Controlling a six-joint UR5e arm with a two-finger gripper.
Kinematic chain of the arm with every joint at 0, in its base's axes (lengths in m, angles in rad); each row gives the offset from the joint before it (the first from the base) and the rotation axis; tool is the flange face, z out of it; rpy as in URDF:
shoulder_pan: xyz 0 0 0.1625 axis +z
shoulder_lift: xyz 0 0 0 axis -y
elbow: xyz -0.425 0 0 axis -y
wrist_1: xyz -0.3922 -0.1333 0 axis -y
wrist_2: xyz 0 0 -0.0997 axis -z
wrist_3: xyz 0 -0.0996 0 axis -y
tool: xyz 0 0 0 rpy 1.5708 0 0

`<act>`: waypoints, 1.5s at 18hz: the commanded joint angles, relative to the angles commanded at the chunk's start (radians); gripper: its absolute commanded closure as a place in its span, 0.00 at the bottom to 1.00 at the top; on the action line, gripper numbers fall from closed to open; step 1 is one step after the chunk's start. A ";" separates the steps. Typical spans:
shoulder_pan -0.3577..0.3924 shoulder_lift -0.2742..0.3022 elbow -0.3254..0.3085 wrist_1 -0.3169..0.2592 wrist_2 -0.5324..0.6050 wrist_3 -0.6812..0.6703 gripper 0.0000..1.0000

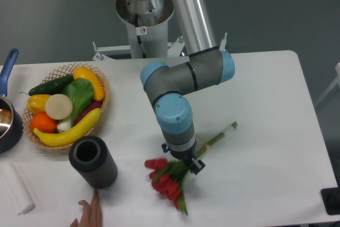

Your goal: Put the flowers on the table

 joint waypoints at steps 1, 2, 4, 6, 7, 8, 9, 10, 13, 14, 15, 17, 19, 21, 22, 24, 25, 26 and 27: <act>0.002 0.012 0.000 0.000 -0.002 0.000 0.00; 0.002 0.018 -0.003 0.002 -0.003 0.002 0.00; 0.011 0.070 0.000 0.000 -0.035 0.002 0.00; 0.028 0.132 -0.003 -0.003 -0.083 -0.003 0.00; 0.041 0.150 -0.009 -0.009 -0.090 -0.003 0.00; 0.055 0.169 -0.015 -0.015 -0.092 -0.003 0.00; 0.064 0.189 -0.015 -0.017 -0.091 -0.003 0.00; 0.072 0.210 -0.014 -0.017 -0.092 -0.005 0.00; 0.097 0.278 0.000 -0.038 -0.104 0.000 0.00; 0.112 0.293 0.003 -0.057 -0.123 0.006 0.00; 0.135 0.307 0.009 -0.081 -0.156 0.008 0.00; 0.195 0.336 0.011 -0.141 -0.233 0.055 0.00; 0.256 0.368 0.009 -0.210 -0.288 0.203 0.00; 0.311 0.397 0.006 -0.279 -0.321 0.331 0.00; 0.327 0.413 0.000 -0.302 -0.325 0.374 0.00; 0.336 0.442 -0.035 -0.316 -0.325 0.416 0.00; 0.351 0.456 -0.043 -0.318 -0.325 0.423 0.00; 0.363 0.460 -0.048 -0.319 -0.328 0.434 0.00; 0.365 0.460 -0.048 -0.319 -0.328 0.443 0.00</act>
